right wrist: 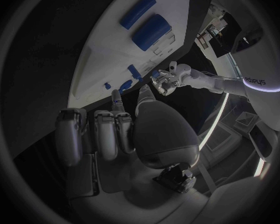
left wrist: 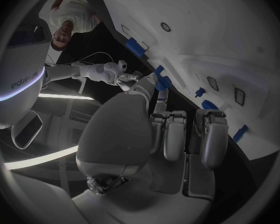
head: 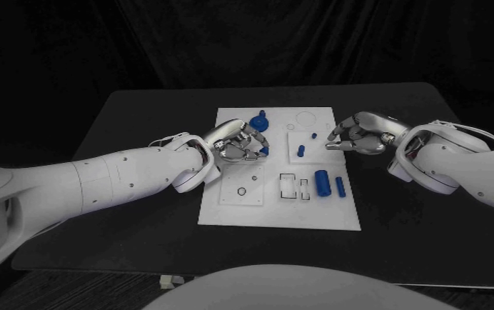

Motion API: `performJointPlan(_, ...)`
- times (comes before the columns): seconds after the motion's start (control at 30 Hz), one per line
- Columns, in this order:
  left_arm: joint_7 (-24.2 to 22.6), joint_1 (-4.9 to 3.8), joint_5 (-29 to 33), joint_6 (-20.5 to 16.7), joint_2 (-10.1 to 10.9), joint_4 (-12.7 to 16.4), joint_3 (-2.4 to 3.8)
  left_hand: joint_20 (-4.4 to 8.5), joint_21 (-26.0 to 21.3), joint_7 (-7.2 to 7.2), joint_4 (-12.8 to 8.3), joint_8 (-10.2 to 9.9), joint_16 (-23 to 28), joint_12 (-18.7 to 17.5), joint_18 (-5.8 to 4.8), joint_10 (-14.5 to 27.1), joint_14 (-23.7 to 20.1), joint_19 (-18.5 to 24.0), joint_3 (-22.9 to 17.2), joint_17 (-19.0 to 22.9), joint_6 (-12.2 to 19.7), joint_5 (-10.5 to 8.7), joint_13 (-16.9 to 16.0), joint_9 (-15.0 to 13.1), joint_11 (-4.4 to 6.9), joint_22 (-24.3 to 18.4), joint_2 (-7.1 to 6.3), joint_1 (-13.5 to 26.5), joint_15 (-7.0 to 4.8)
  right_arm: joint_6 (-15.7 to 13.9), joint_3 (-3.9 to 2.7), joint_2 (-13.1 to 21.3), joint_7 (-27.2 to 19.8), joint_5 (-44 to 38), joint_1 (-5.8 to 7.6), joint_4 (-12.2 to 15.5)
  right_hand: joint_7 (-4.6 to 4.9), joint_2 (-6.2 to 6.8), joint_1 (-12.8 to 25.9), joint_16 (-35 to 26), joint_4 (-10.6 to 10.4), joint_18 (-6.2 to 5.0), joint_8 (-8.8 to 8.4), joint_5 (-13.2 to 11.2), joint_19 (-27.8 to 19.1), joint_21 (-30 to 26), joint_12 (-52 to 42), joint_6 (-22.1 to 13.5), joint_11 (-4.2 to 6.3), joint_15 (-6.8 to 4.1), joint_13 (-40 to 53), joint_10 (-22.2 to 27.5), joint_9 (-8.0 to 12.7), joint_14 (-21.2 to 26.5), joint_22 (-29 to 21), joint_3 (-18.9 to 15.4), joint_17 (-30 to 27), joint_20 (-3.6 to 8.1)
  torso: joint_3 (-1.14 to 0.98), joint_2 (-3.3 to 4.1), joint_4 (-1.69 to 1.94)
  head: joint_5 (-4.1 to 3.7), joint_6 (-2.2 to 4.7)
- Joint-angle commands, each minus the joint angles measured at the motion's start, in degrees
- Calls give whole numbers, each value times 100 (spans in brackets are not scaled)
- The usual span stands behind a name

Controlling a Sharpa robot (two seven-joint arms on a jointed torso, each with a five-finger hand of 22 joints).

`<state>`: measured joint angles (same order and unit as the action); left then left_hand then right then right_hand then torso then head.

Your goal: Assemble the parts on the task board

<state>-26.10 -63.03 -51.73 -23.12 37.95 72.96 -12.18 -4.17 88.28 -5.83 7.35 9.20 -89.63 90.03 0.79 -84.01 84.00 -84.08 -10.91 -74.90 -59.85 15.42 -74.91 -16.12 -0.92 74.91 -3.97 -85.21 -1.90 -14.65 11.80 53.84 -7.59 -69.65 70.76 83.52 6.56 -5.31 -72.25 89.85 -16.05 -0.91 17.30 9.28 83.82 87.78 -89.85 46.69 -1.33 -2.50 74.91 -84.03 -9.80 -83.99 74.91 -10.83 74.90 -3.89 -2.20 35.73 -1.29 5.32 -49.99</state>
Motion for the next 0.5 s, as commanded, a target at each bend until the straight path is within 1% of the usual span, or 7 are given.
performJointPlan(0.03,-351,25,360,36,7,9,6,-42,12,-14,-12,-26,-37,-2,-41,-599,600,-511,19,-1510,51,25,-1509,1,-55,1459,18,-43,36,-249,-3,51,-147,-1,-13,87,1,-21,-95,15,27,19,32,0,480,-24,-15,47,-10,32,1509,-597,11,-601,1413,-6,1510,-26,-1,0,-2,-12,-1)
performJointPlan(0.17,-446,35,376,18,56,78,6,-50,1,-25,5,-36,-37,-2,-38,-599,600,-505,46,-1510,68,21,-1509,12,-66,1456,6,-20,46,-679,-4,152,-530,183,-11,288,-15,-50,-236,15,69,29,70,248,501,11,-15,127,-3,23,1509,-597,6,-601,1427,21,1510,-18,0,-5,5,-23,-1)
performJointPlan(0.2,-461,36,377,15,65,94,6,-50,1,-25,5,-36,-37,-2,-38,-599,600,-505,46,-1510,68,21,-1509,12,-66,1456,6,-20,46,-757,-4,173,-615,226,-10,335,-25,-73,-368,15,112,37,72,817,515,36,-15,162,2,13,1509,-597,14,-601,1437,69,1510,-5,1,-4,4,-20,-1)
performJointPlan(0.23,-482,37,379,10,81,120,6,-51,-4,-25,6,-37,-37,-2,-37,-599,600,-502,49,-1510,69,20,-1509,13,-67,1454,5,-19,47,-866,-4,200,-731,274,-8,402,-25,-90,-429,15,117,39,62,1156,519,43,-15,175,18,5,1509,-597,24,-601,1440,98,1510,4,1,-2,0,-13,-1)
performJointPlan(0.3,-531,39,381,-5,121,184,7,-54,-9,-20,7,-26,-37,-2,-36,-599,600,-499,52,-1510,50,20,-1509,12,-66,1452,12,-24,49,-1118,-4,248,-983,354,-2,560,-68,-104,-905,15,291,44,19,2948,530,63,-15,253,68,-45,1509,-597,70,-601,1447,427,1510,48,0,-1,-7,-6,-1)
performJointPlan(0.37,-599,40,384,-29,160,245,7,-56,-9,-15,5,-14,-37,-2,-36,-599,600,-498,54,-1510,31,21,-1509,9,-64,1452,17,-30,50,-1364,-4,275,-1215,379,6,724,-91,-54,-1126,15,414,47,16,3204,536,73,-15,329,98,-67,1509,-597,86,-601,1451,602,1510,65,2,-3,-2,-13,-1)
performJointPlan(0.5,-732,40,488,-93,190,296,7,-64,-66,-14,49,-9,-37,-2,-21,-599,600,-467,101,-1510,25,-28,-1509,20,-64,1434,17,10,52,-1642,-5,209,-1500,69,12,915,-118,26,-1239,15,470,50,32,3054,541,82,-15,524,117,-84,1509,-597,96,-601,1455,771,1510,86,-3,-1,-5,-1,-1)
